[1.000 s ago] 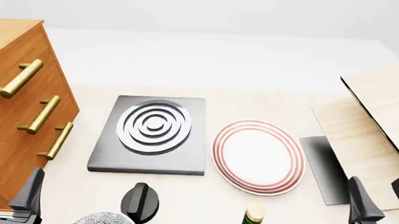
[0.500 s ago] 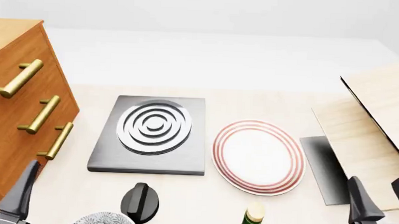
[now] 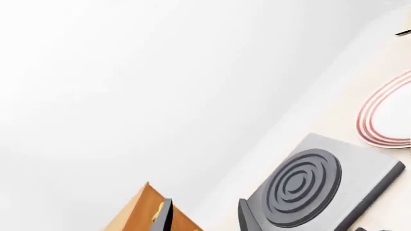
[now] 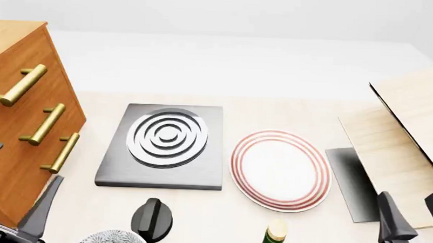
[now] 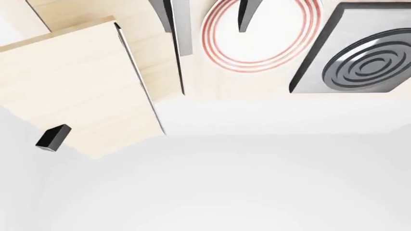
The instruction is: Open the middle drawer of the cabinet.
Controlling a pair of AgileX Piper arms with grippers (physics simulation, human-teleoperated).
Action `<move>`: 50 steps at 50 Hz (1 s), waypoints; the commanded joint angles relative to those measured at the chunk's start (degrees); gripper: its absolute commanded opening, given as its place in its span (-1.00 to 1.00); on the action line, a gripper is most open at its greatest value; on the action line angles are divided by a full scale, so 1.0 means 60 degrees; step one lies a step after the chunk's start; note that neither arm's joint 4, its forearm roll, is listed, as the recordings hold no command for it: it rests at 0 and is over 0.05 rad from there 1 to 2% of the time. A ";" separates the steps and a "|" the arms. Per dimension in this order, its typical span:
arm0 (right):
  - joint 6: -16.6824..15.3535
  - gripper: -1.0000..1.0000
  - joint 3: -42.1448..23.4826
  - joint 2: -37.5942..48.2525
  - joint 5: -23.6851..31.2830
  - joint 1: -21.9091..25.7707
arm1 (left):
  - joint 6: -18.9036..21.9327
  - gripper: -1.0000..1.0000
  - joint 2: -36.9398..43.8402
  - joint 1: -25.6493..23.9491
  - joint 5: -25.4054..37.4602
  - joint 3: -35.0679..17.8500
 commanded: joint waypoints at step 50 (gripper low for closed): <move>-0.0038 1.00 -0.0002 -0.0101 0.0067 0.0003 | 0.3611 1.00 0.7300 0.1531 -0.6087 0.0171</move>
